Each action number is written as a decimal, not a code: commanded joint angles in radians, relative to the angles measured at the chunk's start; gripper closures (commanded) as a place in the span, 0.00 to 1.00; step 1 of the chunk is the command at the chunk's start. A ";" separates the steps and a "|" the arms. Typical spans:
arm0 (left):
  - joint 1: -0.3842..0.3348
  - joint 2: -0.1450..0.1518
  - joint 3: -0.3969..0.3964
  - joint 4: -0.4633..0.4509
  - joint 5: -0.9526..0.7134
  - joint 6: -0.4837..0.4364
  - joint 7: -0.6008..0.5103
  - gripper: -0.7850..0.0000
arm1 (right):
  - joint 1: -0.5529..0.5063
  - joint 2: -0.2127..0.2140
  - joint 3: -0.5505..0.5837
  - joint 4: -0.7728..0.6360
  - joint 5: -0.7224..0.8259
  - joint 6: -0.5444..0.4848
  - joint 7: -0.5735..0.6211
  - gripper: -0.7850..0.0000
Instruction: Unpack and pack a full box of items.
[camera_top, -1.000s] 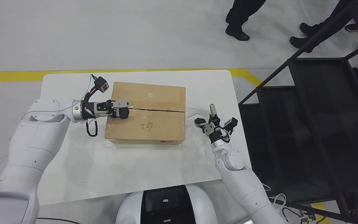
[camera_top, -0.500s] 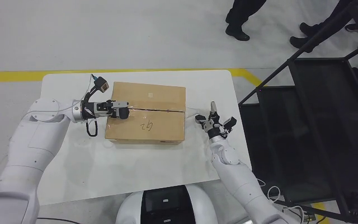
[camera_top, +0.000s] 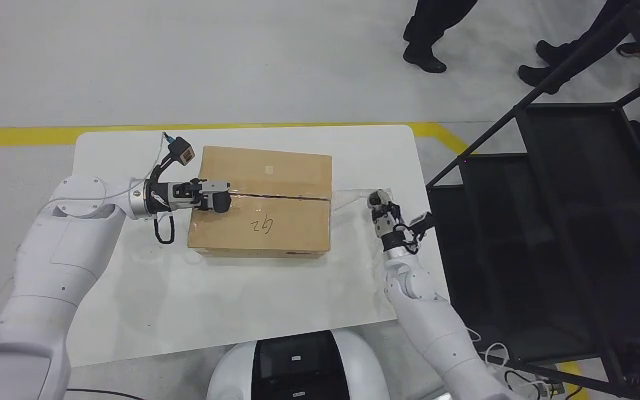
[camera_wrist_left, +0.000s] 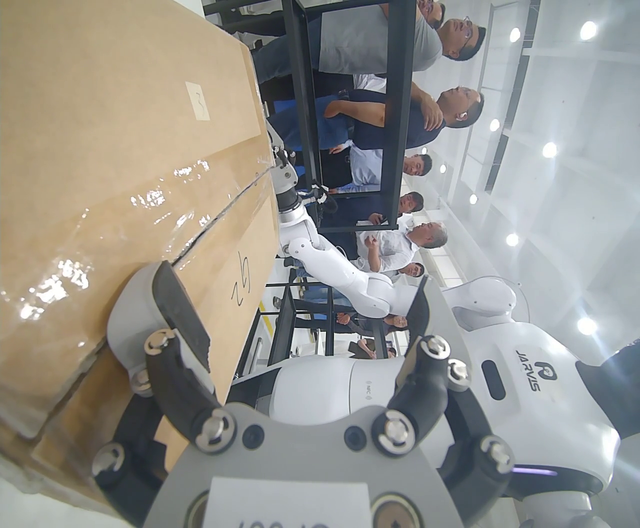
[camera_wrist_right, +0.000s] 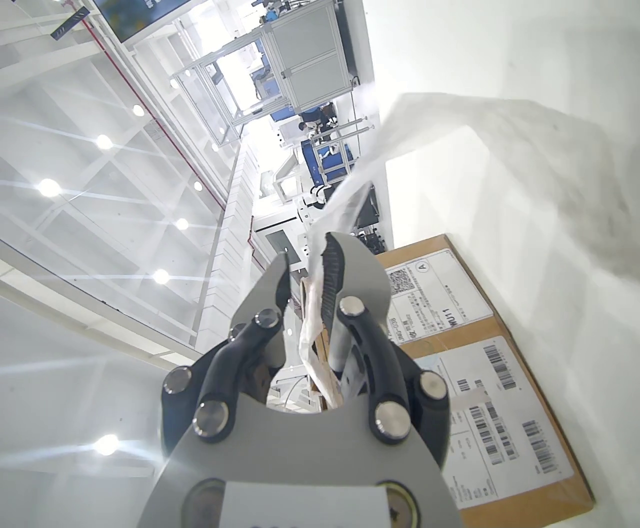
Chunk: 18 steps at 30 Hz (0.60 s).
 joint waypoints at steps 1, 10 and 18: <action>0.000 0.000 0.000 0.000 0.000 0.000 0.000 0.00 | -0.003 0.001 0.009 -0.010 -0.003 -0.005 0.009 1.00; 0.006 0.000 -0.001 -0.005 0.001 0.005 0.018 0.00 | -0.042 0.017 0.072 -0.119 -0.076 -0.031 0.064 1.00; 0.050 0.011 -0.035 -0.071 0.024 0.031 0.083 0.00 | -0.128 0.043 0.151 -0.301 -0.276 0.054 0.083 1.00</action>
